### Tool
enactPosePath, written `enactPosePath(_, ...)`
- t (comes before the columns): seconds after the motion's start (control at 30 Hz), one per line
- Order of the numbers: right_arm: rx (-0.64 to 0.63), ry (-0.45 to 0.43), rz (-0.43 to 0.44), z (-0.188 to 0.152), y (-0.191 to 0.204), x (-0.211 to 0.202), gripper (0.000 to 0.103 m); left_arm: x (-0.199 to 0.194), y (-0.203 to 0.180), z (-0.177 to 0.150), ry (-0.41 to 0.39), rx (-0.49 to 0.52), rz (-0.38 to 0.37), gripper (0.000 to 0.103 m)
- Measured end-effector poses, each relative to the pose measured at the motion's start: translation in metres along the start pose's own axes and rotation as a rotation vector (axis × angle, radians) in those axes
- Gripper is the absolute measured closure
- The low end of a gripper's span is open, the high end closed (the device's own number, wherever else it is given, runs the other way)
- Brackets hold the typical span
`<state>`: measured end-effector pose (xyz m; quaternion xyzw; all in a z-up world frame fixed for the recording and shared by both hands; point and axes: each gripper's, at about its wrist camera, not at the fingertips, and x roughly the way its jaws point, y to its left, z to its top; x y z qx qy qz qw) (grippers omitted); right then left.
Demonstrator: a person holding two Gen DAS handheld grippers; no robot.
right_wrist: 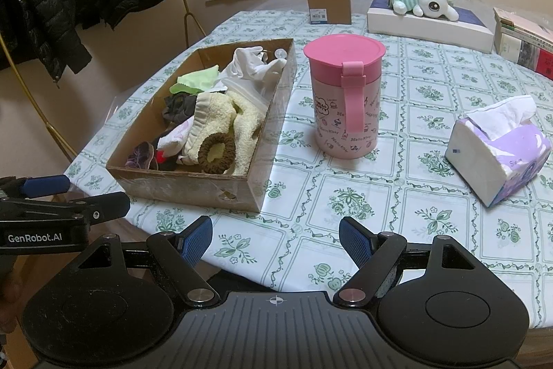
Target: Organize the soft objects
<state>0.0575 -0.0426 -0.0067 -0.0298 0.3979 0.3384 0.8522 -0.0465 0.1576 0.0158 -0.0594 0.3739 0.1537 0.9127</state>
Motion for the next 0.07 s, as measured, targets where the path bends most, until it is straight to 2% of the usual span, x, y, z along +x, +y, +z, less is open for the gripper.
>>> enactPosePath(0.07,0.000,0.000,-0.001,-0.0001,0.0003,0.0003,0.023,0.0004,-0.0003,-0.0005,-0.001,0.003,0.000,0.001)
